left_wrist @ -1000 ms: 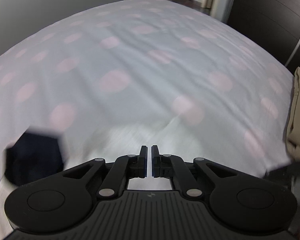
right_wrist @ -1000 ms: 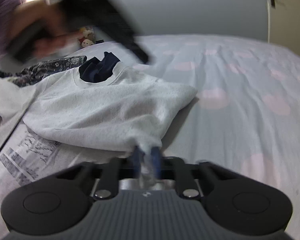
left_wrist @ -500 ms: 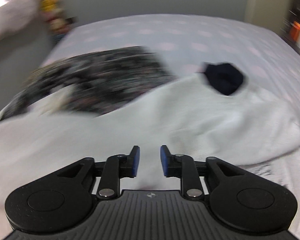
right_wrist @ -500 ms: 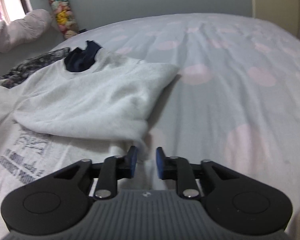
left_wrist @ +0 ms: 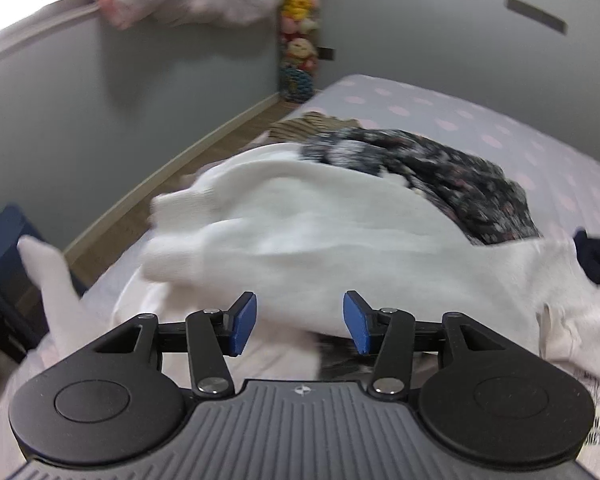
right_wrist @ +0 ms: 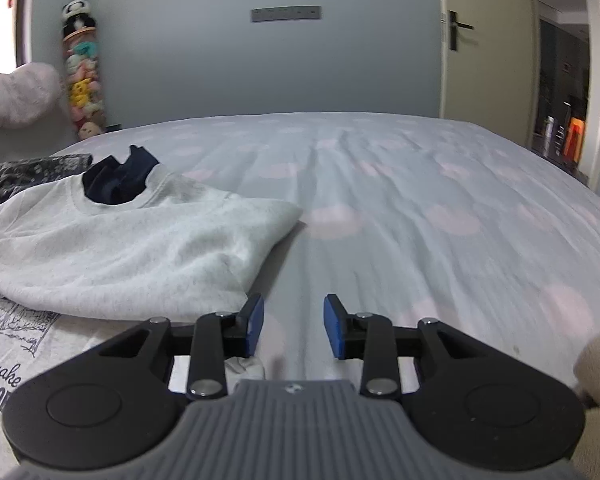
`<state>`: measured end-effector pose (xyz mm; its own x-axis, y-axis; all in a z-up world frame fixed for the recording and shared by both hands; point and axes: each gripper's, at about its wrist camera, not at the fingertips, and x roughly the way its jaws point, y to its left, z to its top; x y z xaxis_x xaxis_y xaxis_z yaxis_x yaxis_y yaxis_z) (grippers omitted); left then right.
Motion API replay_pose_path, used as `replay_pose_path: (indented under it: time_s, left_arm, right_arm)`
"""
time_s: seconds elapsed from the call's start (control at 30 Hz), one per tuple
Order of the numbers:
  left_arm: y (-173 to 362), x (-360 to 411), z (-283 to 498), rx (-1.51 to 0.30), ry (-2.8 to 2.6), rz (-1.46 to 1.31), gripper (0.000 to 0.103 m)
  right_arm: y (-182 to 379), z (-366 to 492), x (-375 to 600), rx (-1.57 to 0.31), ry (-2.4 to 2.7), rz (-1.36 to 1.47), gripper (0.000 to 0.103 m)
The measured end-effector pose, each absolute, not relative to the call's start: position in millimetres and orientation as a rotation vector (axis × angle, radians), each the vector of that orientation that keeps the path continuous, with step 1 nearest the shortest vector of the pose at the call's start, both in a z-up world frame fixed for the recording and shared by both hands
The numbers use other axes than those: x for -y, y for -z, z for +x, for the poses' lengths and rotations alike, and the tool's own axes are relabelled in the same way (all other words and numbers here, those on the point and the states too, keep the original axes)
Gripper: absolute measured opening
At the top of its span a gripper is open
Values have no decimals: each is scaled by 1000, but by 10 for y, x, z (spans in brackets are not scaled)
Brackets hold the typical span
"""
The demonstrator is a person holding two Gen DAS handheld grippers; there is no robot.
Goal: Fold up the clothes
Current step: 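Pinch the other sleeve cuff with the left tool, then lay the sleeve across the sweatshirt body with the left tool and open it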
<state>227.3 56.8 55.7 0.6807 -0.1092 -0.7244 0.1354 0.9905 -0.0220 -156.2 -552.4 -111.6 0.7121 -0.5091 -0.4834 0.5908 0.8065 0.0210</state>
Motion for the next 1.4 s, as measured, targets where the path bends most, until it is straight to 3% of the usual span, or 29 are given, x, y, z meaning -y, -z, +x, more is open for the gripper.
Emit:
replay_pose_path:
  time_s: [0.27,0.5,0.63,0.73,1.1,1.4]
  left_arm:
    - [-286,-1185,2512,-785,105,-211,49]
    - [-22,-1466,2632,-780,79,-438,50]
    - [-105,-1445,2609,-750,82,-416,24]
    - [-360,-1304,2560,-712,102,-319,17]
    - [-1694,62,2096,-459,370,-113,15]
    - [-1997,1893,1735,-438,608,89,12]
  right_arm:
    - [886,-1711,5186,-417,718,105,53]
    - [811,-1703,4772,-417,711,29,55]
    - [869,-1589,4607,-433,664,-75,55]
    - [945,-1532,4614,-463,641,-77,55]
    - [978,-1571,4824,-443,627,42,55]
    - [984,-1587,5079,-409,643,149,55]
